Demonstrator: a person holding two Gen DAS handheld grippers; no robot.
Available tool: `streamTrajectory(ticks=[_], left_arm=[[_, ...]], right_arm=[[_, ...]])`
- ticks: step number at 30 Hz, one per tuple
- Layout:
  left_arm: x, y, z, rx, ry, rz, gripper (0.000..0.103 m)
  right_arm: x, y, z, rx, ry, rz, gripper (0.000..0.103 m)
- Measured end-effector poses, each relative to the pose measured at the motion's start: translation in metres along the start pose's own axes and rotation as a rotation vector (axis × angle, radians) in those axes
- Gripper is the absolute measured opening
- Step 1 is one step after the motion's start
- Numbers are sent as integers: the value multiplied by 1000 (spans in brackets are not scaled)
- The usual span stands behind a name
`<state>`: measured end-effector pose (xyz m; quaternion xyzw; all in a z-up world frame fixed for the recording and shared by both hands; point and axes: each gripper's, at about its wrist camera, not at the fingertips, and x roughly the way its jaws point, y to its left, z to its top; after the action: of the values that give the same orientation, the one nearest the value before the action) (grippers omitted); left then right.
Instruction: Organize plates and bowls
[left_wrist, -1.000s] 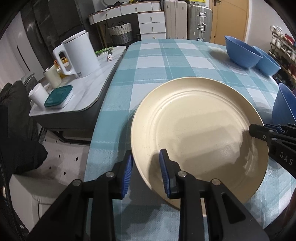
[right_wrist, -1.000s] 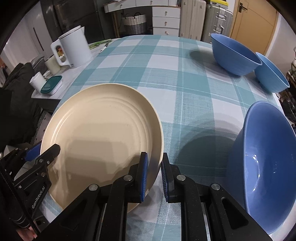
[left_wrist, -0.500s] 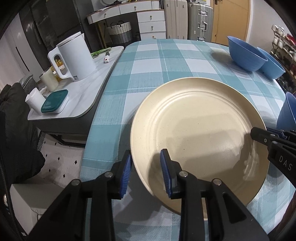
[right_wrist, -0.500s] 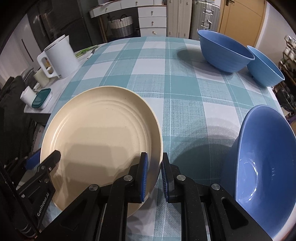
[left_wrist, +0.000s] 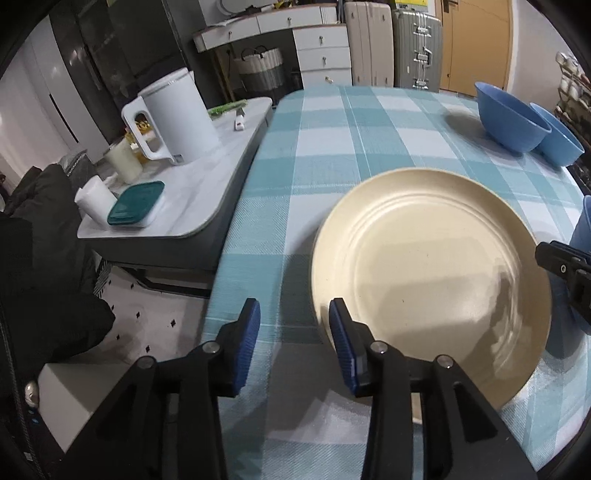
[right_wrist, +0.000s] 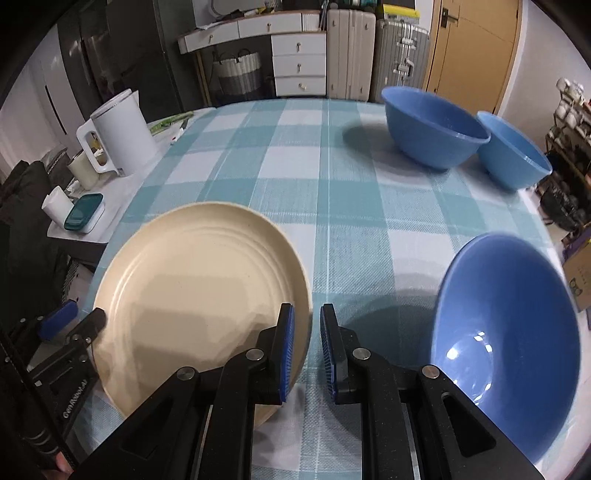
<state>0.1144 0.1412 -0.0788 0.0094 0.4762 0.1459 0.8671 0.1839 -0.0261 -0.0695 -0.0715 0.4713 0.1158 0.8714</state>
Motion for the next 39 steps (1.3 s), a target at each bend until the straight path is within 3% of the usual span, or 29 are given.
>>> streamTrajectory(ticks=[4,11,16,19,22,29,35,37,39], left_arm=[[-16,5,0,-17,-38,6,50],[-56,4,0,-51,-116,1,51],[-96,-14,-7,-47,-211,-53,56],[-118,-32,-12,-26,-260,-87,62],[-134,-48,-16,-16,-305,-134,79],[-162,-83,-26,29,-358,-199,82],[-170,-107,-36,20,-353,-275,82],[-175,-114,-39,24,-367,-278,83],[-180,-120,-42,22,-383,-282,84]], right_arm=[[-16,-6,2,27,-30,51,14],[-57,-15,-2,27,-115,120,14],[-91,-38,-26,61,-189,162,18],[-109,-57,-41,80,-234,149,18],[-123,-84,-55,136,-271,146,18],[-147,-127,-88,173,-314,82,18],[-177,-141,-111,132,-403,50,35],[-189,-145,-116,117,-442,46,53],[-201,-147,-123,106,-494,32,62]])
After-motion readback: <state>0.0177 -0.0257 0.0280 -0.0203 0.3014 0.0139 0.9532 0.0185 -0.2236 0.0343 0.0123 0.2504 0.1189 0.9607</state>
